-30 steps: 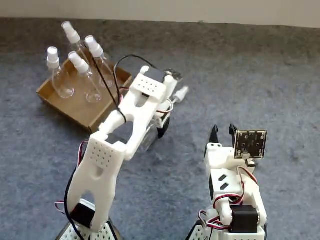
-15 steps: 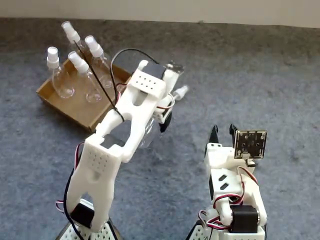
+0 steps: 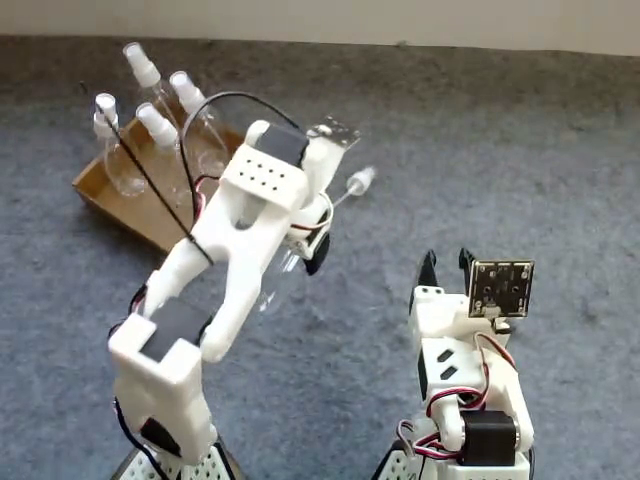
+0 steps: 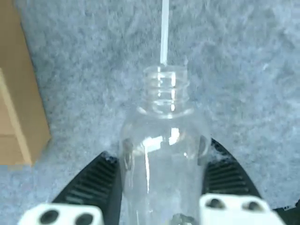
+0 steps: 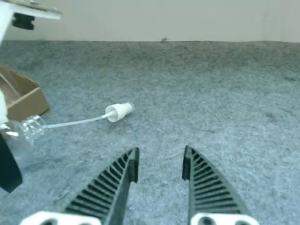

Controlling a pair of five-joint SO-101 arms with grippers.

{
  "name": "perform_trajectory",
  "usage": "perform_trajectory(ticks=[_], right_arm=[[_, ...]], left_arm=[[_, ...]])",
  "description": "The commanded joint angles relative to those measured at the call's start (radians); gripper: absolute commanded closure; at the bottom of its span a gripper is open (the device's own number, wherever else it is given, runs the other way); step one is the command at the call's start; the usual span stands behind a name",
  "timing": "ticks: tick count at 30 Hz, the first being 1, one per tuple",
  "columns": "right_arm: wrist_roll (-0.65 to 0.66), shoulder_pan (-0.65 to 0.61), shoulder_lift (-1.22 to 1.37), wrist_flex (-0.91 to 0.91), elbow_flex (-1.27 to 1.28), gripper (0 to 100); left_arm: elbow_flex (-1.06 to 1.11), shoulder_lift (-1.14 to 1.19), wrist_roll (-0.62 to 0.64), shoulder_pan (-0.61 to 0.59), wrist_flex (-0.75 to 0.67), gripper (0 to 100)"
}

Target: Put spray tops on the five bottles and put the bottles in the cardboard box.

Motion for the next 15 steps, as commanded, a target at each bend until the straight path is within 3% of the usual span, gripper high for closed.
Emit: perform_trajectory(ticks=[1,15], right_arm=[[0.014,0.012,-0.002,-0.033,-0.008,85.7],[0.014,0.008,0.005,-0.025,-0.008,85.7]], left_arm=[[0.035,-0.228,-0.012,-0.002,0.014,96],[0.039,-0.582,-0.012,-0.012,0.012,96]])
